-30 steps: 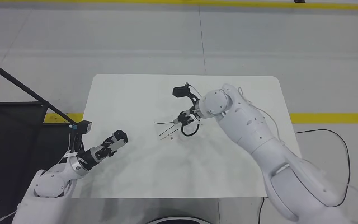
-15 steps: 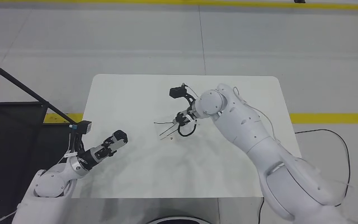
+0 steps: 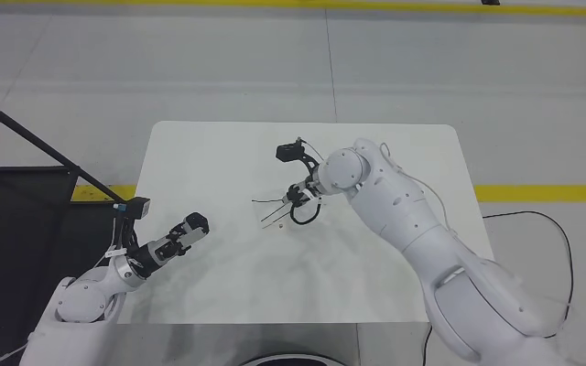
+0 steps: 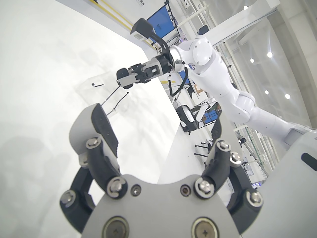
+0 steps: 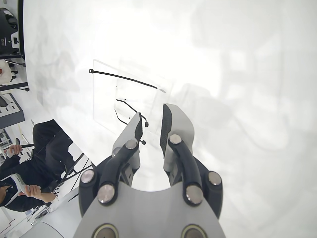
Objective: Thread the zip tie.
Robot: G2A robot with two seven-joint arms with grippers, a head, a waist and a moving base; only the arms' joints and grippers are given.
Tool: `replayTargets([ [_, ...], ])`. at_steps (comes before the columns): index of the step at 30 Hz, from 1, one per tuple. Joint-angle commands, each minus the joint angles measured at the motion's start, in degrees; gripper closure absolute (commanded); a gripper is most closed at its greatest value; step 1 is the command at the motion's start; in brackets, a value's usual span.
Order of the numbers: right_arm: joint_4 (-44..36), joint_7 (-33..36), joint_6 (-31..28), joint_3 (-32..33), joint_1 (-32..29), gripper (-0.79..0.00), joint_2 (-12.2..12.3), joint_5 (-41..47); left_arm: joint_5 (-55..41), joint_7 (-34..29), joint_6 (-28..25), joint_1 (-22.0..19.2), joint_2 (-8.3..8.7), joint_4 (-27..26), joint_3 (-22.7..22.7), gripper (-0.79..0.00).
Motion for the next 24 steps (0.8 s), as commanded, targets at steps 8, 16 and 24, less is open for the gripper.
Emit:
replayTargets([
  [8, -2.35, -0.09, 0.73, 1.22, -1.10, -0.157, 0.59, -1.70, 0.00, 0.00, 0.00, 0.00, 0.00, 0.00, 0.00, -0.785],
  [16, -5.01, 0.25, 1.47, 2.61, -2.45, -0.148, 1.40, -3.19, 0.00, 0.00, 0.00, 0.00, 0.00, 0.00, 0.00, -0.785],
  [24, -7.53, 0.62, 2.09, 3.94, -3.72, 0.000, 2.14, -4.62, 0.00, 0.00, 0.00, 0.00, 0.00, 0.00, 0.00, -0.785],
])
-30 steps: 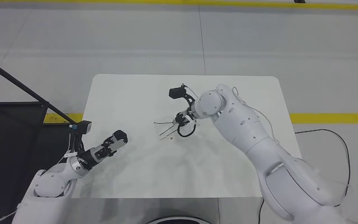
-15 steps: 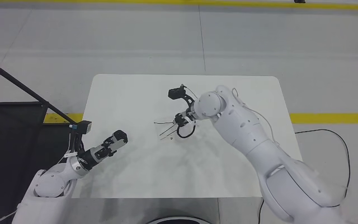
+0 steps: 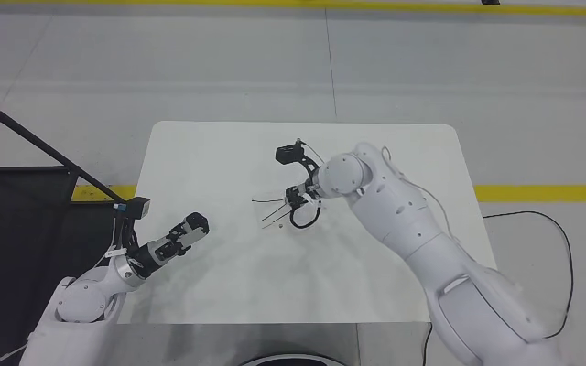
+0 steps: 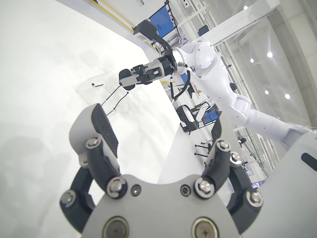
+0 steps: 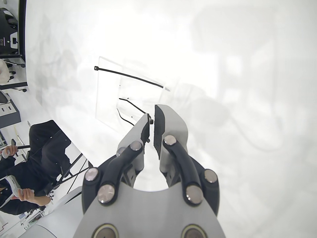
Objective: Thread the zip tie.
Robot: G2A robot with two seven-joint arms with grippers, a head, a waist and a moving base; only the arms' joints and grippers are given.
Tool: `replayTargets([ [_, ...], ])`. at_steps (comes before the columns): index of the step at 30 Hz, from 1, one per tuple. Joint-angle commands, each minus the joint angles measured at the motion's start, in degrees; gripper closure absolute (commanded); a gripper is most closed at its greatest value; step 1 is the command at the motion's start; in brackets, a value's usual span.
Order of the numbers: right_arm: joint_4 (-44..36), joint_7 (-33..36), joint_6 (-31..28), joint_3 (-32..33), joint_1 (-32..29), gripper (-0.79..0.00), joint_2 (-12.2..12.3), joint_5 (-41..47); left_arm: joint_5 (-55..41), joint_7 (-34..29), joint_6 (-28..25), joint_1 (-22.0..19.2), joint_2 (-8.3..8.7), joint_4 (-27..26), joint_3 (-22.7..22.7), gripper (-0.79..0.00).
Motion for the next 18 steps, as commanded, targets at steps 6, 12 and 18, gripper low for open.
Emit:
replayTargets([
  [6, -2.28, -0.11, 0.26, 1.53, -1.07, 0.000, 0.70, -0.82, 0.00, 0.00, 0.00, 0.00, 0.00, 0.00, 0.00, -0.785],
  [12, -6.93, -0.43, -1.71, 4.67, -3.14, 0.000, 2.36, -1.32, 0.00, 0.00, 0.00, 0.00, 0.00, 0.00, 0.00, -0.785],
  [18, -18.99, 2.15, -3.84, 8.99, -7.41, 0.000, 5.33, -5.19, -1.93, -2.00, 1.05, -0.67, 0.29, -0.40, 0.44, -0.785],
])
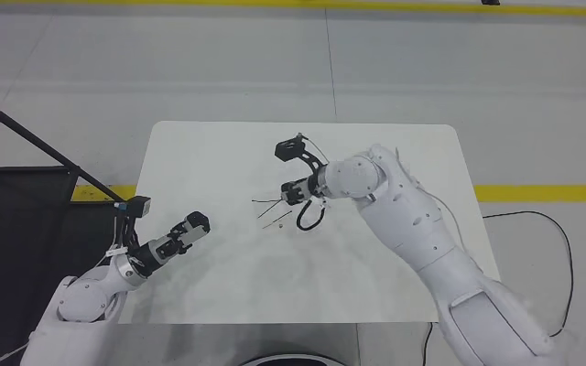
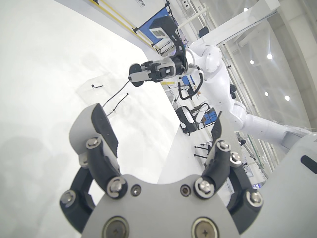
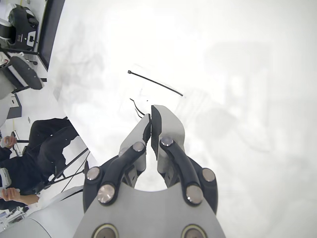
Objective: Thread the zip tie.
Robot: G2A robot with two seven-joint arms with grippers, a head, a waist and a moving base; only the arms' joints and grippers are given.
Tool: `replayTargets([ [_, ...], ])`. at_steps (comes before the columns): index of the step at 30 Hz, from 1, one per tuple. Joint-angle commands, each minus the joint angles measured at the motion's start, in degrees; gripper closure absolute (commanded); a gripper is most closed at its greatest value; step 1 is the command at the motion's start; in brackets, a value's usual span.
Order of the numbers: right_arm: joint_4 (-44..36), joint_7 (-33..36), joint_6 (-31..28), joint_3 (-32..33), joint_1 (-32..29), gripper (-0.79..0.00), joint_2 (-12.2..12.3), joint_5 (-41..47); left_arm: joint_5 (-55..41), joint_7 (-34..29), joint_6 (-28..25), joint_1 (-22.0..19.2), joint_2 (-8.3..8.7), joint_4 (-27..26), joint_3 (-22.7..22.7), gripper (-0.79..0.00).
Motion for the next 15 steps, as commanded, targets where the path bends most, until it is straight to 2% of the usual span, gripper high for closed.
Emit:
replayTargets([
  [1, -5.21, 0.98, 0.31, 1.33, -1.72, 0.000, 0.96, -2.04, -1.53, -2.65, -0.68, -0.44, 0.26, 0.14, -0.04, -0.785],
  [7, -22.78, 7.74, -0.81, 5.81, -9.33, 0.000, 4.18, -7.48, -7.21, -12.53, -3.39, -1.75, 1.23, 0.05, 0.11, -0.785],
  [11, -31.15, 11.28, -0.87, 8.22, -13.56, 0.000, 5.61, -8.93, -7.39, -13.31, -2.96, -1.35, 1.97, -3.82, 1.16, -0.785],
  [15, -35.64, 13.02, -0.11, 8.98, -15.88, 0.000, 6.29, -9.32, -6.39, -12.29, -3.98, 0.24, 2.70, -6.95, 1.90, -0.785],
])
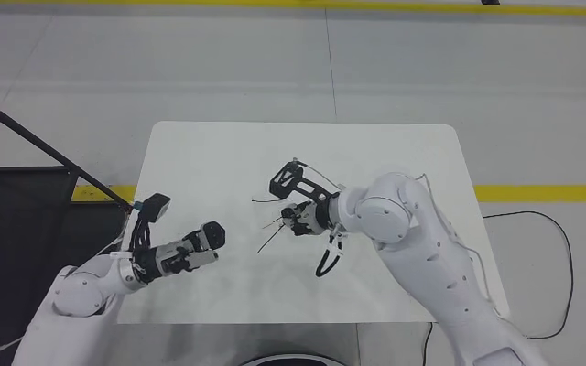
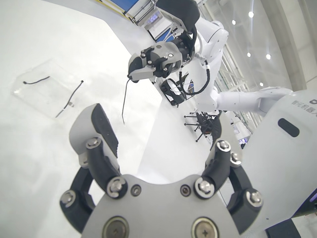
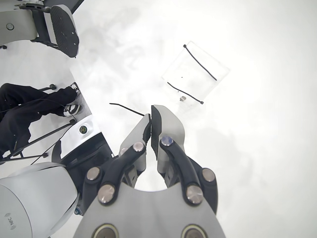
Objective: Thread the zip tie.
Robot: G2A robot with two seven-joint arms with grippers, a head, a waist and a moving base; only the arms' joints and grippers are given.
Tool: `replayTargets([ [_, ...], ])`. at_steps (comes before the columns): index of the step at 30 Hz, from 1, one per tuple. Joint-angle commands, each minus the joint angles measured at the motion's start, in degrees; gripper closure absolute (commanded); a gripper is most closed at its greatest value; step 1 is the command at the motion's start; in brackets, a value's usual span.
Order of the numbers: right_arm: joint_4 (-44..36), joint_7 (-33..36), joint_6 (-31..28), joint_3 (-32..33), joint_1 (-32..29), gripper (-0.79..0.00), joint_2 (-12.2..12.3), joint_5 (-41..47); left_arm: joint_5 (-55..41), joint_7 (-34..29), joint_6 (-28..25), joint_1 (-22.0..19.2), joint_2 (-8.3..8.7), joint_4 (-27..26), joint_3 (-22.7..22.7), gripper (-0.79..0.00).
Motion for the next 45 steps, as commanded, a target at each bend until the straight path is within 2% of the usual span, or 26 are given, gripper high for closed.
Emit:
replayTargets([
  [1, -0.61, 0.13, 0.35, 0.03, -0.32, 0.000, 0.08, -0.21, 0.10, 0.06, -0.05, 0.22, 0.08, -0.23, 0.01, -0.785],
  [11, -0.61, 0.13, 0.35, 0.03, -0.32, 0.000, 0.08, -0.21, 0.10, 0.06, -0.05, 0.22, 0.08, -0.23, 0.01, -0.785],
  [15, -1.21, -2.43, -1.93, 0.35, -1.35, 0.000, 0.39, -0.85, 4.67, 0.59, -0.48, -0.16, 0.15, -1.54, 1.00, -0.785],
  [18, -4.00, -1.91, -3.00, 1.34, -2.03, 0.000, 0.89, -1.61, 6.82, 1.59, -1.59, -0.74, 0.38, -2.40, 2.33, -0.785],
  [21, -6.59, -0.78, -2.98, 2.37, -2.80, 0.000, 1.39, -2.31, 9.02, 3.43, -3.43, -1.22, 1.26, -2.71, 3.93, -0.785],
  [25, -8.64, 1.41, -4.48, 2.60, -2.69, 0.000, 1.82, -1.90, 13.47, 7.20, -7.21, -1.31, 3.24, -2.74, 6.82, -0.785],
  [30, -9.31, 3.75, -5.05, 1.36, -1.24, 0.000, 1.91, -0.96, 16.80, 11.67, -11.67, -1.68, 5.31, -0.36, 8.83, -0.785],
  [41, -9.32, 3.30, -5.00, 1.37, -1.39, 0.000, 1.92, -1.15, 16.80, 11.67, -11.67, -1.68, 5.31, -0.36, 8.83, -0.785],
  [45, -11.31, 0.31, -7.14, -0.72, -2.46, 0.000, 2.09, -5.80, 17.63, 13.10, -9.37, -2.36, 5.16, -0.85, 9.73, -0.785],
])
